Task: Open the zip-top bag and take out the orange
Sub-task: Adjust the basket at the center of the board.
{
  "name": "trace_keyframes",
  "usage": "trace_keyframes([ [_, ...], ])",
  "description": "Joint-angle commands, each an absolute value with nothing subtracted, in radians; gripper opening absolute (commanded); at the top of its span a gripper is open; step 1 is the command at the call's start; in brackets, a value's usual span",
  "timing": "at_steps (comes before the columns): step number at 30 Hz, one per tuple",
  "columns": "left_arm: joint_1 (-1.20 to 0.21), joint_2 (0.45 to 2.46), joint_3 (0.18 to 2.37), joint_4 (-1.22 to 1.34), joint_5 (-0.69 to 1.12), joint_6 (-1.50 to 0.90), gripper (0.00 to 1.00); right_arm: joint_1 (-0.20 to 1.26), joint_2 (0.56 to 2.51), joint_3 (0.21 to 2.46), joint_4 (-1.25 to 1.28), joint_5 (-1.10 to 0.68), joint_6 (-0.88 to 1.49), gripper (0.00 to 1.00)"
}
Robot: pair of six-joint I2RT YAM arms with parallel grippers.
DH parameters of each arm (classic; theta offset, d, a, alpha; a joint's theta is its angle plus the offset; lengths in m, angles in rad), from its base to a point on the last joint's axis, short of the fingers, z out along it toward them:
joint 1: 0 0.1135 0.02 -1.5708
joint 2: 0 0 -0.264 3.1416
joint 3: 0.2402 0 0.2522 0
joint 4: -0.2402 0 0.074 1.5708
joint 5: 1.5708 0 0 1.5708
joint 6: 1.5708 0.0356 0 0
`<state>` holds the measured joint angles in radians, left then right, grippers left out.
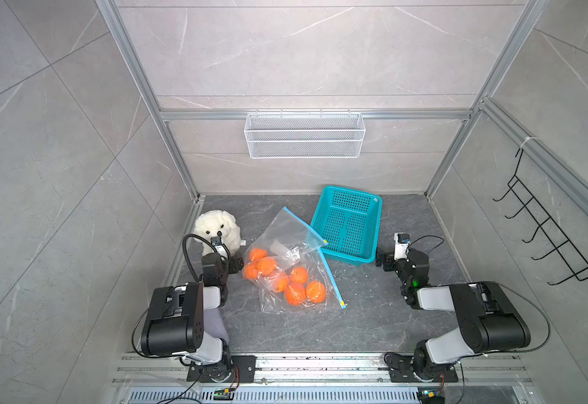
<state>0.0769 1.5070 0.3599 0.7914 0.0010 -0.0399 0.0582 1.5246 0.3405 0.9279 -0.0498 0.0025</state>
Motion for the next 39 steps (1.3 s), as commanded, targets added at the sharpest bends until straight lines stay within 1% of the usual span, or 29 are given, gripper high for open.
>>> trace_keyframes([
  [1, 0.072, 1.500, 0.371, 0.827, -0.008, -0.013, 1.00, 0.064, 1.534, 0.354, 0.920, -0.056, -0.015, 0.99],
  [20, 0.072, 1.499, 0.367, 0.829, -0.008, -0.011, 1.00, 0.063, 1.532, 0.351, 0.926, -0.056, -0.015, 0.99],
  [22, 0.072, 1.494, 0.365, 0.837, -0.019, -0.017, 1.00, 0.063, 1.507, 0.332, 0.948, -0.046, -0.005, 0.99],
  [23, 0.072, 1.472, 0.359, 0.836, -0.026, -0.023, 1.00, 0.063, 1.463, 0.311, 0.950, -0.028, -0.003, 0.99],
  [26, 0.073, 1.331, 0.324, 0.788, -0.037, -0.020, 1.00, 0.065, 1.256, 0.232, 0.922, -0.008, 0.000, 0.99],
  [28, 0.072, 1.181, 0.343, 0.626, -0.030, -0.050, 1.00, 0.063, 1.097, 0.203, 0.857, 0.003, 0.066, 0.99],
  [29, 0.070, 1.094, 0.366, 0.506, -0.013, -0.075, 1.00, 0.063, 1.024, 0.202, 0.801, 0.016, 0.144, 0.99],
  [30, 0.066, 1.021, 0.384, 0.439, 0.029, -0.083, 1.00, 0.064, 0.968, 0.210, 0.731, 0.041, 0.242, 0.99],
  [31, 0.062, 0.946, 0.400, 0.380, 0.052, -0.143, 1.00, 0.063, 0.927, 0.234, 0.625, 0.093, 0.378, 0.99],
  [32, 0.058, 0.878, 0.416, 0.316, 0.052, -0.238, 1.00, 0.063, 0.898, 0.277, 0.465, 0.130, 0.486, 0.99],
  [34, 0.055, 0.747, 0.466, 0.147, 0.036, -0.372, 1.00, 0.061, 0.881, 0.389, 0.176, 0.131, 0.576, 0.99],
  [35, 0.054, 0.694, 0.470, 0.119, 0.059, -0.425, 1.00, 0.062, 0.894, 0.438, 0.089, 0.092, 0.562, 1.00],
  [37, 0.054, 0.585, 0.431, 0.108, 0.107, -0.590, 1.00, 0.060, 0.951, 0.538, -0.030, 0.005, 0.581, 1.00],
  [38, 0.054, 0.547, 0.394, 0.139, 0.123, -0.675, 1.00, 0.061, 0.993, 0.589, -0.087, -0.056, 0.554, 1.00],
  [39, 0.055, 0.515, 0.331, 0.237, 0.190, -0.751, 1.00, 0.060, 1.047, 0.630, -0.085, -0.191, 0.496, 1.00],
])
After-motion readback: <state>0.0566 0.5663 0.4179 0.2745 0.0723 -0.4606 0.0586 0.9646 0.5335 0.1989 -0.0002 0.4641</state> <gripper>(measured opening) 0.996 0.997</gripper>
